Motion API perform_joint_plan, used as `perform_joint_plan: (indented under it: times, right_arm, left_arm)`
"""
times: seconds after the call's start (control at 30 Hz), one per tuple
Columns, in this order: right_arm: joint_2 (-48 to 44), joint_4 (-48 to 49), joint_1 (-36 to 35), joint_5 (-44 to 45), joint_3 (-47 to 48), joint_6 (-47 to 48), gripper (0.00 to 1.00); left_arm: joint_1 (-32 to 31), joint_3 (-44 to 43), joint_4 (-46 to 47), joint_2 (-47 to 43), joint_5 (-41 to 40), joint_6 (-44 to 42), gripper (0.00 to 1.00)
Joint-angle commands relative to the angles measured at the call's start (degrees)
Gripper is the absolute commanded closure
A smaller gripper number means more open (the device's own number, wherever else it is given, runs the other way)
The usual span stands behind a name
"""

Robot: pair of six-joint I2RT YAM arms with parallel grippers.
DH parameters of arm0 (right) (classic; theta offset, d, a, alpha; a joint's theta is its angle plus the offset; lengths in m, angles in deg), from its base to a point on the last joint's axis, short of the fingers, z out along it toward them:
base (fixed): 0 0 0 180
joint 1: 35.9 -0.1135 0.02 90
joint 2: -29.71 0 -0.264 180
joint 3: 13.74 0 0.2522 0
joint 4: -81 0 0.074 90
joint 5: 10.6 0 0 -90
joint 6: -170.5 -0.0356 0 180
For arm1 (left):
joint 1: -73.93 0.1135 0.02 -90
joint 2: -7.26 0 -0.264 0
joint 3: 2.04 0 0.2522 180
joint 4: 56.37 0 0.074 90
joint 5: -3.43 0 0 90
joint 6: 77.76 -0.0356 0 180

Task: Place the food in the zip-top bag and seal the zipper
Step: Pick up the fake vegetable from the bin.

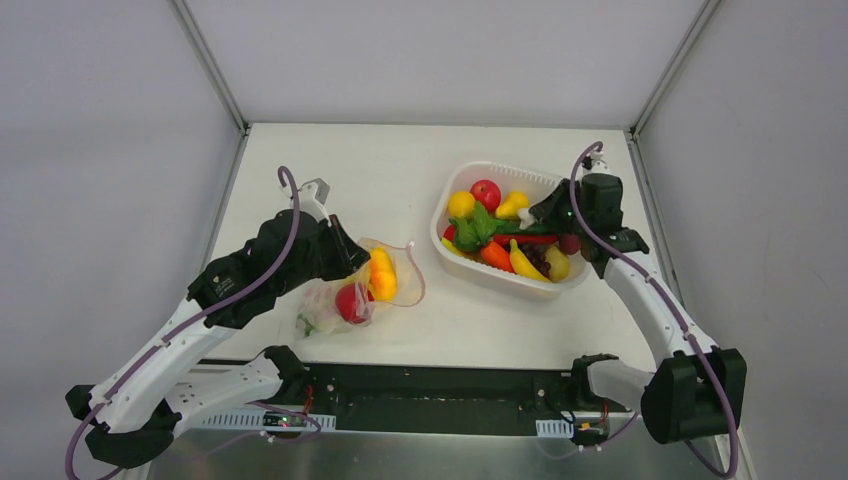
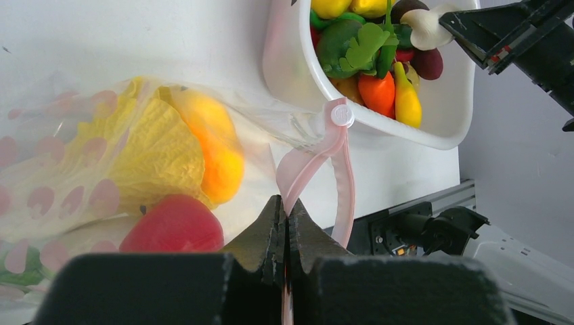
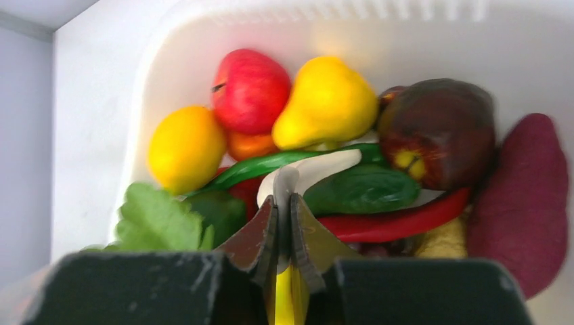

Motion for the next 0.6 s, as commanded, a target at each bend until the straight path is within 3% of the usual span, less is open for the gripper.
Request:
perform_joint_plan:
  times: [0.0,0.13,0.33,0.57]
  right_arm:
    - [-3.56,1.68,-0.09,-13.67,0.58,1.89,0.91]
    - [-3.08,-1.96,-0.08,-29.34,4.57,2.46,0.91]
    - [-1.9,-15.76,-0.16,-27.31,10.37,11.98,0.88]
    - [-0.2,-14.38,-0.31,-37.05,9.72,9.55,0.84]
  left_arm:
    - [0.11,-0.28,3.1,-0.68,0.59,0.73,1.0]
    - [0.1,-0.34,2.91,-0.6,0.5,0.85,1.0]
    - [0.12,-0.39,2.83,-0.55,0.3,0.8,1.0]
    - [0.1,-1.08,3.57,1.12,1.49,0.85,1.0]
